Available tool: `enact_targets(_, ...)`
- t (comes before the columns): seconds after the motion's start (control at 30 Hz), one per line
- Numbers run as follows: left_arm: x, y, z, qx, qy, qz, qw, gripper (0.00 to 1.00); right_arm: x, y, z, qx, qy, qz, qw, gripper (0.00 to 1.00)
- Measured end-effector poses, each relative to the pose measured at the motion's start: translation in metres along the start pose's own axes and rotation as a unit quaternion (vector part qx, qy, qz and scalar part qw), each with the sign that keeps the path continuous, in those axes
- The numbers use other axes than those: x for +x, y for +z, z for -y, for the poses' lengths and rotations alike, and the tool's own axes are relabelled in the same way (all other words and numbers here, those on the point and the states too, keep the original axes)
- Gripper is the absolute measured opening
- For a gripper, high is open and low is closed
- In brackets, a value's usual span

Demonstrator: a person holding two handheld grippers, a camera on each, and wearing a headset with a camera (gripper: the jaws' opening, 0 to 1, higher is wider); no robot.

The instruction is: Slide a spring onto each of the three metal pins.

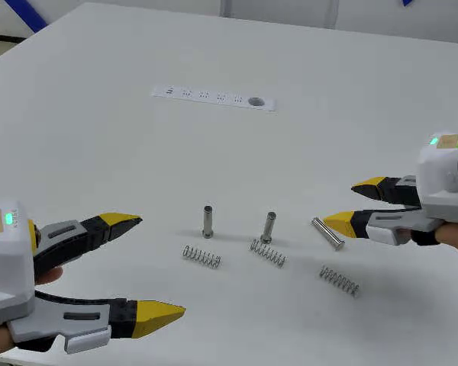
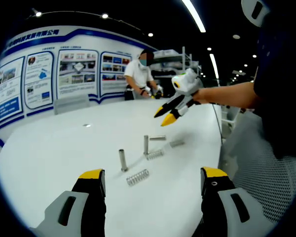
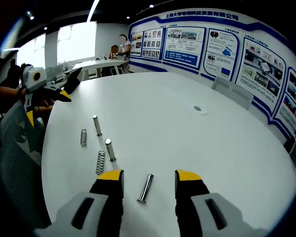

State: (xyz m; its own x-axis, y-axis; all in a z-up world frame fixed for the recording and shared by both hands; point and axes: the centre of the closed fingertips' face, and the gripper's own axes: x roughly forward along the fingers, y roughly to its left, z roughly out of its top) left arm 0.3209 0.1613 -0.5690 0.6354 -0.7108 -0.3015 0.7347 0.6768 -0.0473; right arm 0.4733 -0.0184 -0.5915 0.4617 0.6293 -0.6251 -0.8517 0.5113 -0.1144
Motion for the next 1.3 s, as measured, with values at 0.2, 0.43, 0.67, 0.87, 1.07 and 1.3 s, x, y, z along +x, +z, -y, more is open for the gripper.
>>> enact_targets(0.2, 0.001, 0.000, 0.001, -0.001, -0.003, 0.000, 1.0000, 0.80, 0.015, -0.004, 0.002, 0.005, -0.005, -0.046, 0.9989, 0.31)
enact_targets(0.43, 0.000, 0.003, 0.002, 0.000, -0.003, 0.003, 1.0000, 0.79, 0.032, -0.017, 0.003, 0.018, -0.010, -0.088, 0.9959, 0.26)
enact_targets(0.67, 0.000, 0.002, 0.002, 0.000, -0.004, 0.002, 1.0000, 0.78, 0.042, -0.024, 0.002, 0.026, -0.012, -0.109, 0.9936, 0.20)
enact_targets(0.87, 0.001, 0.001, 0.003, 0.000, -0.006, 0.001, 1.0000, 0.77, 0.051, -0.033, 0.002, 0.043, -0.016, -0.134, 0.9898, 0.19)
enact_targets(1.07, 0.001, 0.001, 0.003, 0.000, -0.007, 0.001, 1.0000, 0.77, 0.059, -0.039, 0.005, 0.060, -0.016, -0.148, 0.9870, 0.15)
enact_targets(1.3, 0.001, 0.001, 0.003, -0.001, -0.006, 0.001, 1.0000, 0.76, 0.059, -0.043, 0.008, 0.070, -0.023, -0.162, 0.9840, 0.13)
